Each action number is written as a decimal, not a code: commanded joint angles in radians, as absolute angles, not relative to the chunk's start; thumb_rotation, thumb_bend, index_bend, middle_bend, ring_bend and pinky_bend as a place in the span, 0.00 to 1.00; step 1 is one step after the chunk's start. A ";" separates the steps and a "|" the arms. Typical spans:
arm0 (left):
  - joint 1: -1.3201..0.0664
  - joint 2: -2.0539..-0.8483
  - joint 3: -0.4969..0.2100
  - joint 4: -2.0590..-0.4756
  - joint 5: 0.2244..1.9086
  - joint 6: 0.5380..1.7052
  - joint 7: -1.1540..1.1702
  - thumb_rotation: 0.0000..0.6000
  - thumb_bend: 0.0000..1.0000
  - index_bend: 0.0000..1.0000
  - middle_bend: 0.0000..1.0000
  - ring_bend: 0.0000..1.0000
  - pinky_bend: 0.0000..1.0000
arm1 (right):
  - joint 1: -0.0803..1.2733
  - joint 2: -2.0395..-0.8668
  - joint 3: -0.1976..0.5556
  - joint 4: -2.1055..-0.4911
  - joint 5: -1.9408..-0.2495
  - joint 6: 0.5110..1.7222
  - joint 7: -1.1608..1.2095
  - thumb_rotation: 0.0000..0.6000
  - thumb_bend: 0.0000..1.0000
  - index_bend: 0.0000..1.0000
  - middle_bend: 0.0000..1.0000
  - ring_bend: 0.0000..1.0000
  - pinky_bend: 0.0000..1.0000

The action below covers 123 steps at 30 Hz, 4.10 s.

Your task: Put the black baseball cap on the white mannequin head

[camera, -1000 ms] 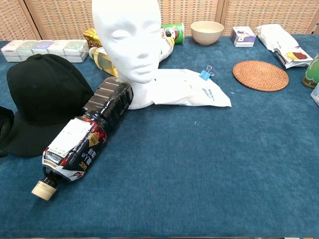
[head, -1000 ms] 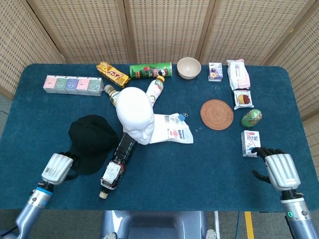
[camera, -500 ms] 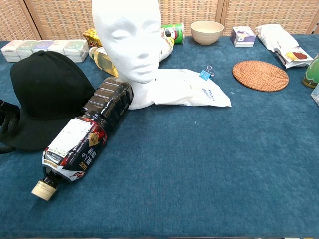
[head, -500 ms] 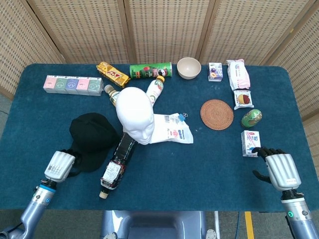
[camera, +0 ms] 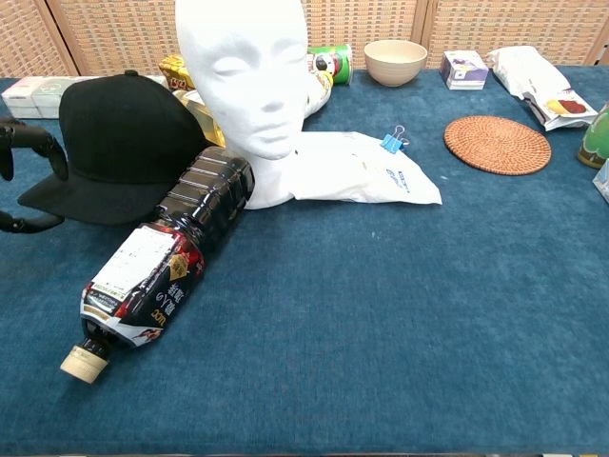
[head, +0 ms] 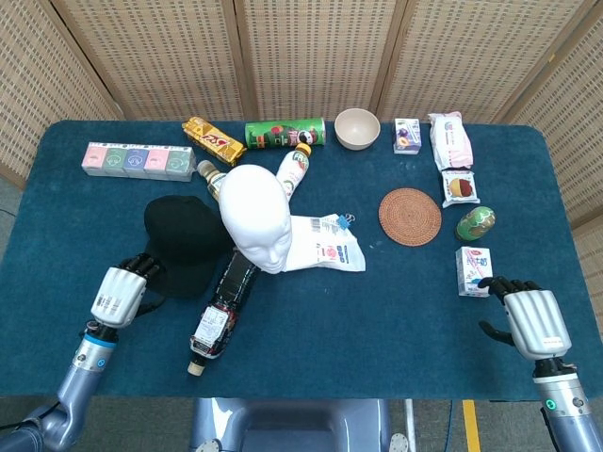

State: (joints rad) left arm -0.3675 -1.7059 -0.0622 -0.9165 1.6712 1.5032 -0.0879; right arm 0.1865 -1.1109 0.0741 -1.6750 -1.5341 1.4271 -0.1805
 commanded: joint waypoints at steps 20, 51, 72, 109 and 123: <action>-0.494 -1.772 -0.159 -0.798 1.553 1.401 -0.157 1.00 0.44 0.53 0.38 0.29 0.54 | 0.195 -1.099 0.081 -1.705 -1.535 1.422 -0.202 1.00 0.15 0.36 0.46 0.52 0.51; -0.560 -1.610 -0.242 -0.842 1.530 1.520 -0.140 1.00 0.46 0.89 0.65 0.60 0.80 | 0.200 -1.082 0.073 -1.738 -1.559 1.415 -0.199 1.00 0.15 0.36 0.46 0.52 0.51; -0.789 -1.521 -0.330 -0.880 1.602 1.554 -0.100 1.00 0.46 0.89 0.65 0.60 0.80 | 0.215 -1.103 0.057 -1.721 -1.570 1.381 -0.188 1.00 0.15 0.36 0.46 0.52 0.51; -0.924 -1.476 -0.172 -1.004 1.851 1.662 0.022 1.00 0.46 0.89 0.65 0.60 0.80 | 0.194 -1.089 0.055 -1.727 -1.583 1.422 -0.175 1.00 0.15 0.36 0.46 0.52 0.51; -0.894 -1.420 -0.081 -1.117 1.962 1.661 0.132 1.00 0.46 0.89 0.65 0.60 0.79 | 0.196 -1.096 0.055 -1.718 -1.585 1.419 -0.168 1.00 0.15 0.36 0.46 0.52 0.51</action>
State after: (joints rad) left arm -0.8965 -1.4221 -0.0839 -1.1119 1.9607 1.6648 0.1285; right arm 0.1963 -1.0956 0.0547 -1.7178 -1.5846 1.4188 -0.1676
